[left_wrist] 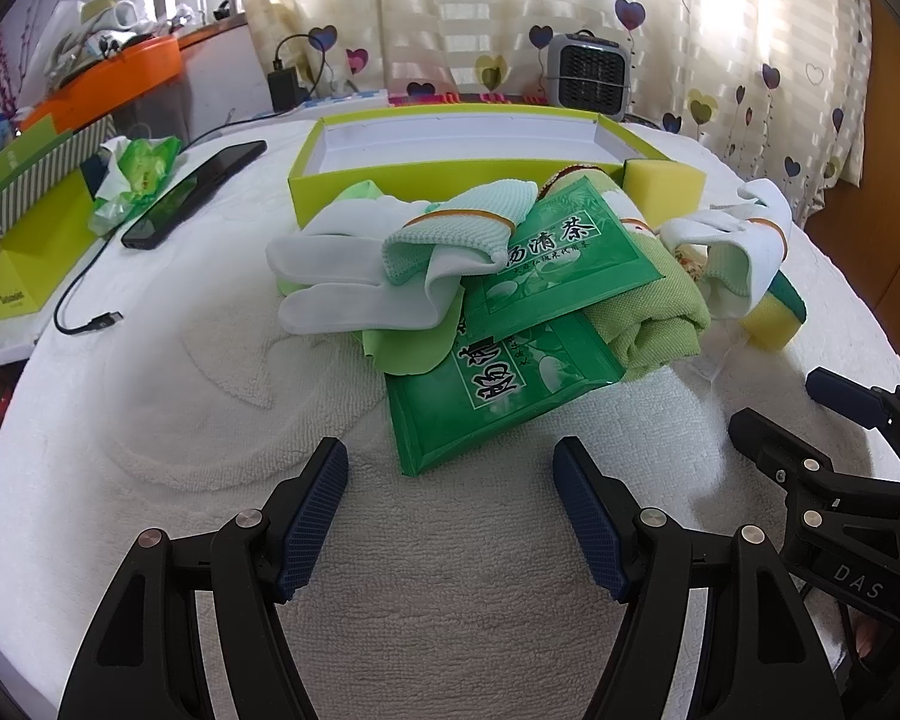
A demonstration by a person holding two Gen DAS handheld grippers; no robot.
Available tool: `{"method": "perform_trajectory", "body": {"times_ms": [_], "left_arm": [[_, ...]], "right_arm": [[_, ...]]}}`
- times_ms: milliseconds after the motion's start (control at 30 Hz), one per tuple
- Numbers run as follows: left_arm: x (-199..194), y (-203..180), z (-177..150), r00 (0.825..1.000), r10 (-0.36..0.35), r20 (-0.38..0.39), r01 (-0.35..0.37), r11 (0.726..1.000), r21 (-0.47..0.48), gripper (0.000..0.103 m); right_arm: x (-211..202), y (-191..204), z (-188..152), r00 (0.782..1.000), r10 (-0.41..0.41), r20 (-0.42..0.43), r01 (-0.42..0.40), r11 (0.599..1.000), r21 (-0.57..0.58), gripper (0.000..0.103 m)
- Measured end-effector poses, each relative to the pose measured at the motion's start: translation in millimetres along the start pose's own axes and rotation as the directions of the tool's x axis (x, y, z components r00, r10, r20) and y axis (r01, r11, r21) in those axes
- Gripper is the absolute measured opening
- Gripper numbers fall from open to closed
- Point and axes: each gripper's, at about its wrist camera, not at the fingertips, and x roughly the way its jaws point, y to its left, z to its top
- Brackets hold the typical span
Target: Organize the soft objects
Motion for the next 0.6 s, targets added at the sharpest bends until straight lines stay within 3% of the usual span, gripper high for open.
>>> {"method": "perform_trajectory", "body": {"times_ms": [300, 600], "left_arm": [[0.6, 1.6, -1.3, 1.000, -0.007, -0.005, 0.007, 1.000, 0.004, 0.071], [-2.3, 13.1, 1.1, 0.996, -0.090, -0.021, 0.090, 0.996, -0.019, 0.071]], "right_arm": [[-2.1, -1.9, -1.5, 1.000, 0.001, -0.002, -0.001, 1.000, 0.000, 0.077], [-12.0, -11.1, 3.5, 0.998, 0.053, 0.016, -0.053, 0.999, 0.001, 0.077]]}}
